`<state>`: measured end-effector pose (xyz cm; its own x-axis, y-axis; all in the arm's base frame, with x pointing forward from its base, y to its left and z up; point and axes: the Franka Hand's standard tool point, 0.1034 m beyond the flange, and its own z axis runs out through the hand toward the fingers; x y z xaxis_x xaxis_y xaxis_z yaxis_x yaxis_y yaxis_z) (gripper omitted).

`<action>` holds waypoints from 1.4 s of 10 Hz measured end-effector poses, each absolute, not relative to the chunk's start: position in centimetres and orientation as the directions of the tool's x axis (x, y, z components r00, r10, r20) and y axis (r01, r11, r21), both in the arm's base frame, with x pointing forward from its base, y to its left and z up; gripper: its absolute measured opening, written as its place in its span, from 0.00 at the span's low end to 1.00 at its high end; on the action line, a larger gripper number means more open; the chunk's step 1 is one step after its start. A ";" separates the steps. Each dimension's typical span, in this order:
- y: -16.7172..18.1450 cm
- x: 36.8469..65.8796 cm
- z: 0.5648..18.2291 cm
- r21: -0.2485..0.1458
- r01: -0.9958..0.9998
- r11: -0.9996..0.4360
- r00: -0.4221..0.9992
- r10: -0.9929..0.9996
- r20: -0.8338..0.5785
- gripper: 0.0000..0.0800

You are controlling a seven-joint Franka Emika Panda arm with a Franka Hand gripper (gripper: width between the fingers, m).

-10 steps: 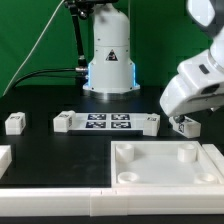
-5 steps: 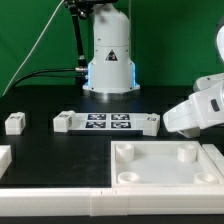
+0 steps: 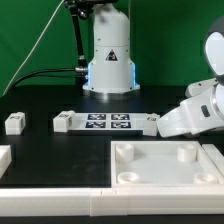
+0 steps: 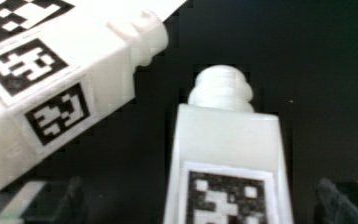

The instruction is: Assemble one leg

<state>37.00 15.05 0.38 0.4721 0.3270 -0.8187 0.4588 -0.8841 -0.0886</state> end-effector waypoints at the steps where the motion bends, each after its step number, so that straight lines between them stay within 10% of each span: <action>1: 15.1 37.0 0.4 -0.089 0.459 -0.884 0.472 0.327 -0.819 0.77; 4: 15.1 37.0 0.4 -0.089 0.459 -0.884 0.471 0.327 -0.819 0.35; 9: 15.1 37.0 0.6 -0.089 0.458 -0.884 0.467 0.325 -0.822 0.36; 14: 14.8 38.8 8.1 -0.073 0.466 -0.882 0.461 0.312 -0.831 0.36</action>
Offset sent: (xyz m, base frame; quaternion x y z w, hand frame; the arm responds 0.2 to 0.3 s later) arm 0.0000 0.0000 0.0000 0.0000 0.0000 0.0000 1.0000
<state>38.77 14.78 8.10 0.4605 0.3119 -0.8311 0.4660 -0.8818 -0.0727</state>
